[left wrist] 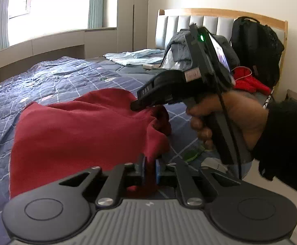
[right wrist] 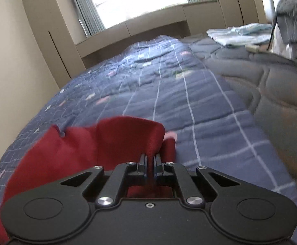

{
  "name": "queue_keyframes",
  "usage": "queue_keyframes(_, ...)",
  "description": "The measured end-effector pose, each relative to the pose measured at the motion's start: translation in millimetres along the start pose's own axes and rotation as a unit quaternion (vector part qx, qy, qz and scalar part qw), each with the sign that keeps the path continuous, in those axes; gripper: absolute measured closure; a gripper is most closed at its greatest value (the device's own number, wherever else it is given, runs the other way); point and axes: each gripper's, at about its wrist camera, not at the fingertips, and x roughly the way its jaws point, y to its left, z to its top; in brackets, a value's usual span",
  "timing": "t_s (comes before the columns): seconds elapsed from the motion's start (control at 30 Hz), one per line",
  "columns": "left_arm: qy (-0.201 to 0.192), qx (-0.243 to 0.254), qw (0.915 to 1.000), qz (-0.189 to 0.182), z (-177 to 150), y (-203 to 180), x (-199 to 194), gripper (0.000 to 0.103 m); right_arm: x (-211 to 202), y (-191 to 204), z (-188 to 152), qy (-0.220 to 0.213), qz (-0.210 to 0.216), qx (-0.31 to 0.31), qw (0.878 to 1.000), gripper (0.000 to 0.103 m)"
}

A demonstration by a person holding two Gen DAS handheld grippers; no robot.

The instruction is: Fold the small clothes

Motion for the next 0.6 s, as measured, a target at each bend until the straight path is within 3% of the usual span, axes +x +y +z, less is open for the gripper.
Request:
queue_keyframes(0.07,-0.002,-0.014,0.9998,-0.016,0.6,4.8,-6.1,0.078,-2.9,1.6,-1.9,-0.008,-0.004,-0.001,1.0,0.091)
queue_keyframes(0.13,-0.008,-0.038,0.9987,-0.033,0.9,13.2,-15.8,0.034,-7.3,7.3,-2.4,-0.02,-0.018,-0.013,1.0,0.083)
queue_keyframes(0.17,-0.02,-0.055,0.9978,-0.032,0.6,17.8,-23.3,0.027,-11.7,10.4,-3.2,-0.028,-0.027,-0.022,0.999,0.075)
queue_keyframes(0.3,-0.057,-0.122,0.9906,-0.02,3.1,44.2,-46.2,0.013,-34.7,23.7,-8.1,-0.068,-0.053,-0.054,0.995,0.025)
queue_keyframes(0.4,-0.085,-0.17,0.9798,0.063,7.2,66.5,-53.7,0.002,-50.9,36.6,-18.6,-0.096,-0.05,-0.062,0.992,0.012)
queue_keyframes(0.47,-0.087,-0.209,0.9659,0.125,9.5,85.4,-49.7,0.001,-56.1,46.1,-26.6,-0.104,-0.064,-0.066,0.99,0.003)
queue_keyframes(0.6,-0.068,-0.269,0.9455,0.17,8.3,120.2,-33.4,0.001,-61.1,66.4,-43.8,-0.12,-0.109,-0.085,0.983,0.001)
